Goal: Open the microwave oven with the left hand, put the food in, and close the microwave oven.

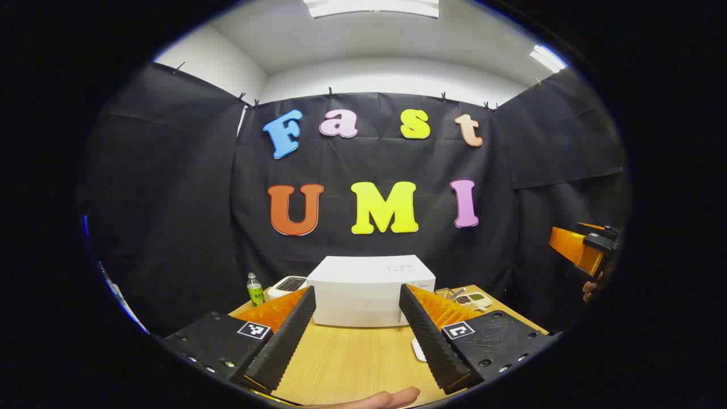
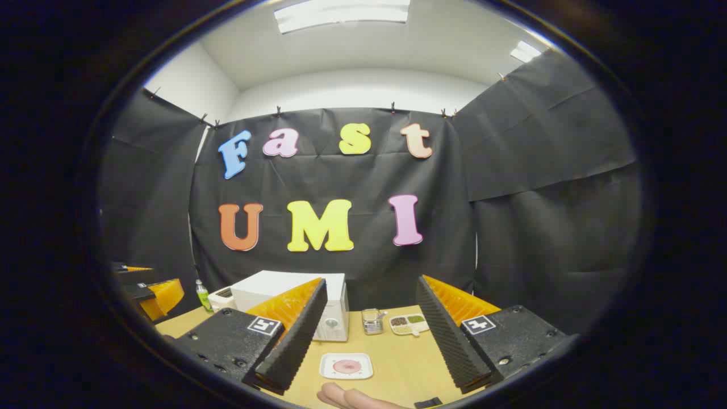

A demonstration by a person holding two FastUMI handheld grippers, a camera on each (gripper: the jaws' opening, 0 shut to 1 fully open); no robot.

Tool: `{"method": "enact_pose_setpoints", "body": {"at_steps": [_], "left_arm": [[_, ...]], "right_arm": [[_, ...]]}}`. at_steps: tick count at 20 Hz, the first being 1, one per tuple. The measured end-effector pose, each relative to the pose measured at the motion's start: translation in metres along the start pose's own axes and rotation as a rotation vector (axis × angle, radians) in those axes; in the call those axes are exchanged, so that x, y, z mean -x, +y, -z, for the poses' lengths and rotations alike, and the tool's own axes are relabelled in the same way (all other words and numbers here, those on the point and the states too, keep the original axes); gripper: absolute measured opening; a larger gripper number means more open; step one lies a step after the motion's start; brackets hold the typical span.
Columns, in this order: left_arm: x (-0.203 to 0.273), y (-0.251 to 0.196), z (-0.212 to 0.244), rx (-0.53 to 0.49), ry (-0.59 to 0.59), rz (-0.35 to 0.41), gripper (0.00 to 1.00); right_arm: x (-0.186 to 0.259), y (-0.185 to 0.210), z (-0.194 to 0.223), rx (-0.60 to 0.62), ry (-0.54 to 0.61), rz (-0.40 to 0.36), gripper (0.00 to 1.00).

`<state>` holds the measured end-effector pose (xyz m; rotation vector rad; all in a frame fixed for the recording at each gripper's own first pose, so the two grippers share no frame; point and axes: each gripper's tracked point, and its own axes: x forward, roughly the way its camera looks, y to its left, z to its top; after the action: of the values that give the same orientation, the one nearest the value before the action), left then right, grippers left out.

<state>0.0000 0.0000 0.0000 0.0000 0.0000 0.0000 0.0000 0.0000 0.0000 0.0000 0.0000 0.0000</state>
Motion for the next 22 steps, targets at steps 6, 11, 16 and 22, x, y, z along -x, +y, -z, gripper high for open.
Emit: {"method": "enact_pose_setpoints", "body": {"at_steps": [6,11,16,22], "left_arm": [[0.003,0.003,0.001,0.021,0.002,0.008,0.94],[0.005,0.003,-0.001,0.036,-0.005,0.015,0.94],[0.004,0.003,0.0,0.048,0.0,0.016,0.94],[-0.028,-0.011,-0.003,0.12,-0.041,0.069,0.92]], "right_arm": [[0.001,-0.003,0.0,0.003,0.003,-0.002,0.92],[0.003,-0.001,-0.001,0.006,-0.001,-0.004,1.0],[0.002,0.0,0.005,0.001,0.002,-0.012,1.0],[0.0,-0.01,0.014,-0.02,0.008,-0.02,0.92]]}}
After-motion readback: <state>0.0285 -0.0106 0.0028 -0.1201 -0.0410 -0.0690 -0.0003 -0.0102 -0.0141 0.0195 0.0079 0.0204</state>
